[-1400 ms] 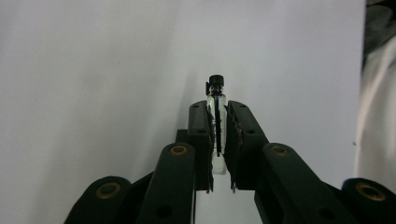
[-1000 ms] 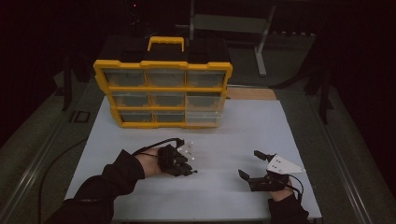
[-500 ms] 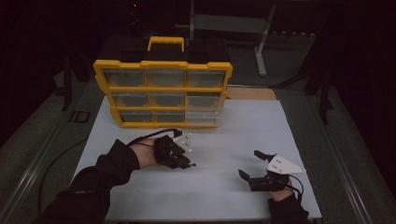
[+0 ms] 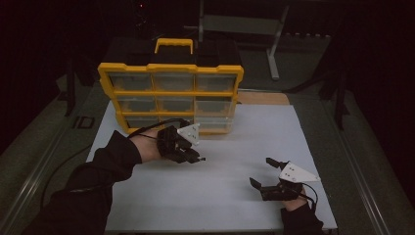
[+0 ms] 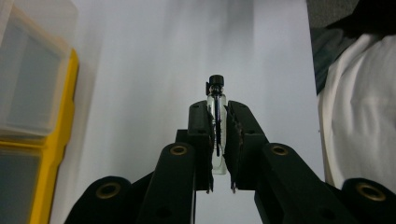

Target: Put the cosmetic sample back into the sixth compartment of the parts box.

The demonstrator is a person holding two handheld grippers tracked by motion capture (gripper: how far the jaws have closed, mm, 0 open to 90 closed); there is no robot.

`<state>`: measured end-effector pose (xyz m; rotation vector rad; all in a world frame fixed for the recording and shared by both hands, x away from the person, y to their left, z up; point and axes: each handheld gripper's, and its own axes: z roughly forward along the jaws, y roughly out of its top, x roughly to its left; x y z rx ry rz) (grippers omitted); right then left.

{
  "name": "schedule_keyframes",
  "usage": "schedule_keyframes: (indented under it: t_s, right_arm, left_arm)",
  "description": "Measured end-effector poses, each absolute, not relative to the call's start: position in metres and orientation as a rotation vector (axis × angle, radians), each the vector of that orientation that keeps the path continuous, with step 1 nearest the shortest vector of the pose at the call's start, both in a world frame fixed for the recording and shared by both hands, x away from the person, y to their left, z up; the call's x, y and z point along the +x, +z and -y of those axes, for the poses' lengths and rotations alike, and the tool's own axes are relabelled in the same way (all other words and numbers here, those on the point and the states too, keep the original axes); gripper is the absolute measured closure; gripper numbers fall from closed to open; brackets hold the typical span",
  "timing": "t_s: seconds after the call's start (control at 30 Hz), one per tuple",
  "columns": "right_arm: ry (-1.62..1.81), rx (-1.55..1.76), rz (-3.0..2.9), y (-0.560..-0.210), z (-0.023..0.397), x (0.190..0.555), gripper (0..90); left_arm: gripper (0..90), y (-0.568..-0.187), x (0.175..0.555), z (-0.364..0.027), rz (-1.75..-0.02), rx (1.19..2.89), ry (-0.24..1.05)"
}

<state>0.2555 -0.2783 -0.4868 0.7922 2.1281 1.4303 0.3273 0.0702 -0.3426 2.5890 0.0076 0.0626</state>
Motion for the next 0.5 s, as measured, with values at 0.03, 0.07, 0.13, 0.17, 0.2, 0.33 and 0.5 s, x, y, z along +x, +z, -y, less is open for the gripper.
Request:
schedule_keyframes:
  t_s: [0.03,0.07,0.13,0.17,0.2,0.33,0.5]
  right_arm:
    - [1.430,0.794,-2.128,-0.487,0.278,0.255,8.4]
    - [1.430,0.796,-2.129,-0.487,0.278,0.255,8.4]
    - [1.429,0.797,-2.129,-0.487,0.278,0.255,8.4]
    - [1.429,0.795,-2.130,-0.487,0.278,0.255,8.4]
    - [1.430,0.798,-2.130,-0.487,0.278,0.255,8.4]
    - [1.431,0.799,-2.130,-0.487,0.278,0.255,8.4]
    - [1.433,0.799,-2.130,-0.487,0.278,0.255,8.4]
  left_arm:
    - [81.9,-0.340,0.328,-0.070,-0.008,2.588,0.068]
    - [81.9,-0.337,0.329,-0.069,-0.004,2.592,0.065]
    - [81.9,-0.331,0.331,-0.068,0.003,2.597,0.078]
    - [81.9,-0.328,0.332,-0.067,0.010,2.602,0.082]
    - [81.9,-0.325,0.333,-0.066,0.016,2.604,0.088]
    - [81.9,-0.316,0.336,-0.061,0.034,2.609,0.104]
    - [81.9,-0.305,0.340,-0.058,0.051,2.604,0.110]
